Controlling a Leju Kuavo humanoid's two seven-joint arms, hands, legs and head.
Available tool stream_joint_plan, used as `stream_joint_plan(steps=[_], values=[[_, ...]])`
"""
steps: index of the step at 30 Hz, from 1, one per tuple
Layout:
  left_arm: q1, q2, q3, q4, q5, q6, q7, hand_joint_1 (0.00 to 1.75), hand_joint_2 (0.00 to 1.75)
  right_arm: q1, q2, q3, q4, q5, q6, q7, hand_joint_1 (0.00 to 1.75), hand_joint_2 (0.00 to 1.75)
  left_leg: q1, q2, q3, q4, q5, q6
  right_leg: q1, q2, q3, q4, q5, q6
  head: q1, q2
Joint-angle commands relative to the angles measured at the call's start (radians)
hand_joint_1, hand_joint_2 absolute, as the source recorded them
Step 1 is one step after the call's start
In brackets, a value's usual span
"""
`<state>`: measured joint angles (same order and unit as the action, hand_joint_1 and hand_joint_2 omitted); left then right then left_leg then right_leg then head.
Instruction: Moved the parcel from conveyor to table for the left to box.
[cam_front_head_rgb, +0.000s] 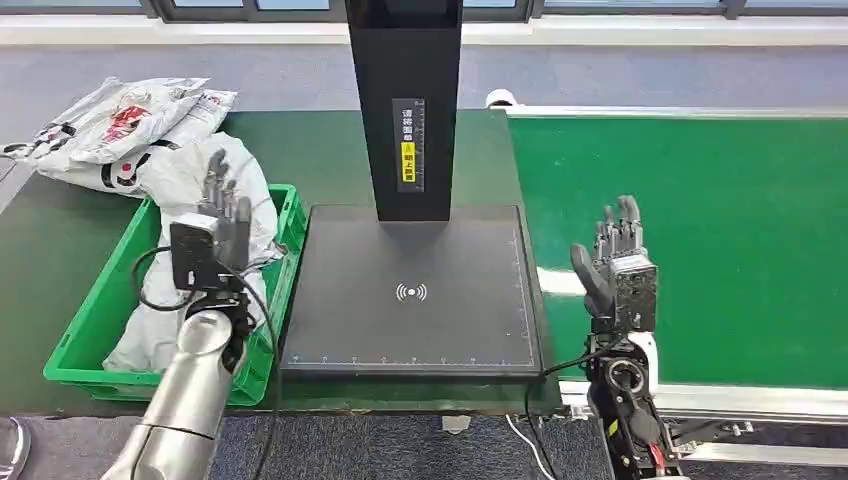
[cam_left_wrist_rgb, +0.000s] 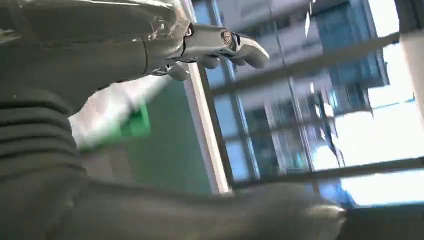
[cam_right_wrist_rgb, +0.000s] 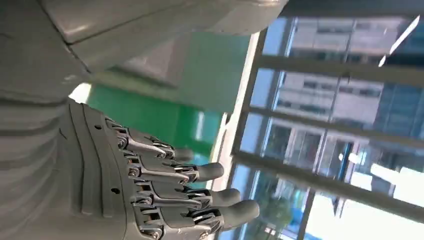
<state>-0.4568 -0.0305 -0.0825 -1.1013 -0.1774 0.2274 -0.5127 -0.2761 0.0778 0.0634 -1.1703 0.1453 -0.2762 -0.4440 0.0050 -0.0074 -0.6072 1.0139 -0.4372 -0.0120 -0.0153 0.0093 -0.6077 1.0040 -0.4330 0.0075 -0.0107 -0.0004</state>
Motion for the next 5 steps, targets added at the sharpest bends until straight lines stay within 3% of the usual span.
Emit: stream_joint_plan(steps=[1, 5], values=[[-0.08, -0.005, -0.107, 0.147, 0.026, -0.003, -0.002, 0.0, 1.75, -0.059, -0.03, 0.071, 0.118, -0.014, -0.006, -0.001, 0.0, 1.75, 0.0, -0.001, 0.001, -0.001, 0.0, 0.0, 0.0, -0.001, 0.001, -0.001, -0.001, -0.001, 0.0, 0.0], [-0.08, -0.005, -0.107, 0.147, 0.026, -0.003, -0.002, 0.0, 1.75, -0.059, -0.03, 0.071, 0.118, -0.014, -0.006, -0.001, 0.0, 1.75, 0.001, 0.0, 0.002, -0.001, -0.001, 0.0, 0.002, -0.001, 0.002, -0.002, -0.001, -0.001, 0.0, 0.0]])
